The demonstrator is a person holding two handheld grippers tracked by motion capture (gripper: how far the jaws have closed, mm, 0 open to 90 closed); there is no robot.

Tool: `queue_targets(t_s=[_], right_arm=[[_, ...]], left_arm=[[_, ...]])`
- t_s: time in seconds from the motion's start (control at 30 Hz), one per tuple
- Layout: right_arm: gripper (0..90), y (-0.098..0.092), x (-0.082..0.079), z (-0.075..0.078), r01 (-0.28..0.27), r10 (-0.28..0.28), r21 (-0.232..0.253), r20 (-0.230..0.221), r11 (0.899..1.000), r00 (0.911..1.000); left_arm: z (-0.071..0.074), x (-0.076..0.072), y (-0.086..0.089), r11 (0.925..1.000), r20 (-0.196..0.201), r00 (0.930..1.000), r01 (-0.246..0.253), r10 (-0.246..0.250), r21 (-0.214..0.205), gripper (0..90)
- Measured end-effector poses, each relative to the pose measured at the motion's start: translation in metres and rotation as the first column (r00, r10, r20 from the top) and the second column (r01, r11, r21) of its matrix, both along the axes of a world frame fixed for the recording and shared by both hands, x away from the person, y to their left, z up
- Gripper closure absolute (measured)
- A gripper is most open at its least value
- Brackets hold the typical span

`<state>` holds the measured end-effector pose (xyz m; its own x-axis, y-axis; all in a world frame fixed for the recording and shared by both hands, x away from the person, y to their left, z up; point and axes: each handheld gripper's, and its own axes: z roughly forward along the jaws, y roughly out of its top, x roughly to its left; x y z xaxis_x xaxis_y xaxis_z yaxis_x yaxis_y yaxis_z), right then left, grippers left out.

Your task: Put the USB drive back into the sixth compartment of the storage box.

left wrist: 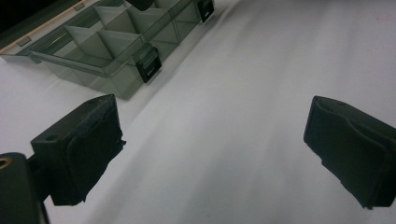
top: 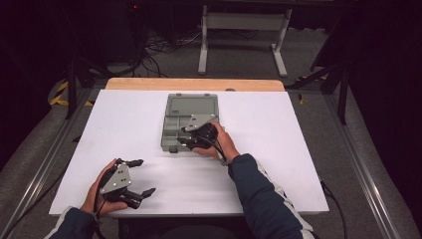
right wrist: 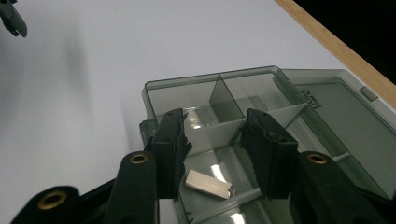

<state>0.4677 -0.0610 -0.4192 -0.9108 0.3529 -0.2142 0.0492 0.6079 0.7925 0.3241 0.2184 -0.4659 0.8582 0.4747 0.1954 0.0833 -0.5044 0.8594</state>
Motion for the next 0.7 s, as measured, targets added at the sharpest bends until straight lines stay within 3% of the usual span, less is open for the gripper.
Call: queue_targets(t_s=[0.43, 0.7], right_arm=[[58.3, -0.0037, -0.0001, -0.0013, 0.016, -0.016, 0.014, -0.008, 1.000, 0.9998], [57.7, -0.0091, -0.0074, 0.0005, 0.043, -0.044, 0.050, 0.021, 0.998, 0.9988]], left_arm=[[0.0000, 0.0000, 0.0004, 1.0000, -0.002, 1.0000, -0.001, 0.001, -0.003, 5.2], [0.0001, 0.0003, 0.0005, 0.9998, 0.010, 0.9997, -0.021, 0.021, 0.001, 7.9]])
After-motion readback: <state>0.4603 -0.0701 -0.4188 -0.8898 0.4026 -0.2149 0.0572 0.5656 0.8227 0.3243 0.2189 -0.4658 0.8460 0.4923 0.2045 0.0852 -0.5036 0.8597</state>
